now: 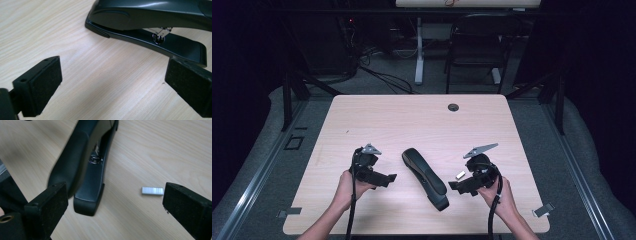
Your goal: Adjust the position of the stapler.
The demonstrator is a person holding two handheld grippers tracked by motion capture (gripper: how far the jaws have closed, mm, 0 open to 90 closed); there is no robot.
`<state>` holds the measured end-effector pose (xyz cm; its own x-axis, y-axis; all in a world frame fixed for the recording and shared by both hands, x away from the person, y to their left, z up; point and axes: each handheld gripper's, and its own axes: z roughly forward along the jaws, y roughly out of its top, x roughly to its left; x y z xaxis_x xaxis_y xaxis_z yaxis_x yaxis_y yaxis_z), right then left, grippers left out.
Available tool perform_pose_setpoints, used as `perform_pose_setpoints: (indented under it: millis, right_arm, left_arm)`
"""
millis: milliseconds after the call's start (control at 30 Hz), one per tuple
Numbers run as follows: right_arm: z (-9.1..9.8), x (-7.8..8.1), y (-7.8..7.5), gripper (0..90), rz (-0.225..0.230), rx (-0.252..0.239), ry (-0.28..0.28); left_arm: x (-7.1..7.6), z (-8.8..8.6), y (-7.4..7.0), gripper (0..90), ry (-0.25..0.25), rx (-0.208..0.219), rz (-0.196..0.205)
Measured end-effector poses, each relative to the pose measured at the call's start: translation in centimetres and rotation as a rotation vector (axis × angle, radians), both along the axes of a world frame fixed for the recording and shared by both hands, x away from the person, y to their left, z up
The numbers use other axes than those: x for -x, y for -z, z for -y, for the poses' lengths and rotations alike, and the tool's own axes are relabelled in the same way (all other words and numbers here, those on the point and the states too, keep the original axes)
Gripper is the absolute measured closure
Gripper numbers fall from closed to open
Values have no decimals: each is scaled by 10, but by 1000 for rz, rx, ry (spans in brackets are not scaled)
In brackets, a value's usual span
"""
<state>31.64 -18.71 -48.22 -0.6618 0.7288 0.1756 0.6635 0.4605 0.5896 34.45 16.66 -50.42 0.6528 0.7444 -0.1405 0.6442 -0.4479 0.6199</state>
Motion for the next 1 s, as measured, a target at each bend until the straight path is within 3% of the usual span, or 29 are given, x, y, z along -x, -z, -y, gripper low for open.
perform_pose_setpoints:
  millis: [167, 300, 433, 533, 700, 833, 1000]
  right_arm:
    - [-15, 3, -7, 47, 17, -18, -11]
    - [-38, 2, -8, 75, 16, -17, -37]
    - [-66, 2, -7, 185, 21, 3, -78]
    - [-80, 3, -3, 259, 53, 45, -83]
    - [-90, -1, 5, 387, 63, 89, -56]
    - [-91, 1, 6, 512, 113, 124, -63]
    - [-91, 1, 7, 515, 107, 147, -70]
  left_arm:
    - [-1, -5, 0, 1, -16, 18, -11]
    - [-9, -4, 6, 1, -7, 12, -25]
    - [-14, -7, 11, 0, 7, 37, -45]
    - [-17, -8, 13, 0, 6, 39, -48]
    - [-23, -9, 18, 0, 3, 37, -69]
    - [-25, -10, 20, 0, 14, 65, -79]
    - [-26, -9, 20, 0, 16, 67, -80]
